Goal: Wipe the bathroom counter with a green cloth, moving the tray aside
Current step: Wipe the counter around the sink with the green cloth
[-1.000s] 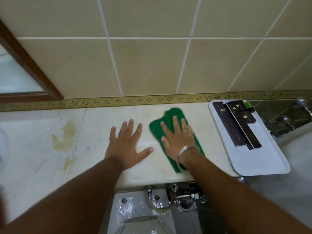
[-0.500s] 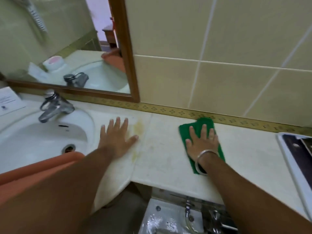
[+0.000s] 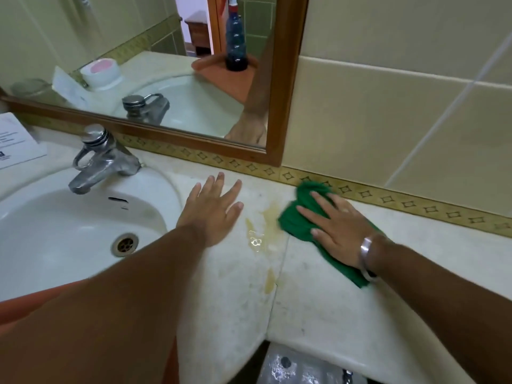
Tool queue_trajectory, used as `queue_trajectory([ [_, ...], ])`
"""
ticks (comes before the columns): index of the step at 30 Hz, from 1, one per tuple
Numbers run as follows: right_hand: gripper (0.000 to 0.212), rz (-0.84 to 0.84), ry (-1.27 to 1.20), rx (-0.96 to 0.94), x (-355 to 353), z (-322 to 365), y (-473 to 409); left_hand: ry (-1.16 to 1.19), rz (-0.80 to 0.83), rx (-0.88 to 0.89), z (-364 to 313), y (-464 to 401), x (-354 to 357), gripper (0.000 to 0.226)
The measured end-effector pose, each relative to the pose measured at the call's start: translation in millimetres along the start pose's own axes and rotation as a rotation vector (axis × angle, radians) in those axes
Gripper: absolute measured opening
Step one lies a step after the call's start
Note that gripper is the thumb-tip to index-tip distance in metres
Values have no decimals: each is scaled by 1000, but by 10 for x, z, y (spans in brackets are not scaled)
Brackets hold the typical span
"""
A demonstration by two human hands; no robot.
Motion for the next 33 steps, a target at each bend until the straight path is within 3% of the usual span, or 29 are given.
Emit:
queue_trajectory([
  [4, 59, 2, 51, -100, -214, 828, -651, 27, -4, 36, 86, -230, 69, 54],
  [6, 59, -15, 85, -226, -50, 1091, -383, 39, 8, 44, 86, -277, 130, 54],
  [8, 55, 9, 93, -478, 205, 1253, 237, 48, 9, 37, 143, -232, 179, 53],
  [11, 49, 66, 88, -693, 393, 926, 745, 45, 7, 34, 213, -217, 144, 53],
  [13, 49, 99, 129, -608, 274, 594, 445, 33, 4, 49, 201, -247, 151, 54],
  [16, 52, 75, 49, -244, -23, 320, -414, 34, 4, 45, 279, -315, 177, 54],
  [18, 56, 56, 5, -60, -77, 524, -694, 15, 24, 49, 330, -373, 214, 55],
  [20, 60, -1, 46, -87, 67, 984, -520, 15, 69, 72, 299, -427, 305, 55],
  [22, 61, 6, 78, -309, 316, 1389, 77, 33, 129, 104, 241, -389, 410, 57],
  [25, 55, 75, 62, -519, 513, 1112, 860, 10, 107, 148, 295, -297, 249, 60],
  [29, 55, 33, 33, -316, 80, 263, 517, 107, -60, 121, 426, -357, -233, 52],
  [33, 58, 1, 72, -157, -256, 441, -524, 120, -133, 137, 464, -425, -274, 50],
])
Point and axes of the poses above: each hand's wrist, its own y-axis away from the middle knuckle, its own x-axis out of the palm, z = x × y, the point moved 9 cm from there along -y, towards the middle knuckle, and after that the axes turned 8 degrees about z, right-handed, at the moved point
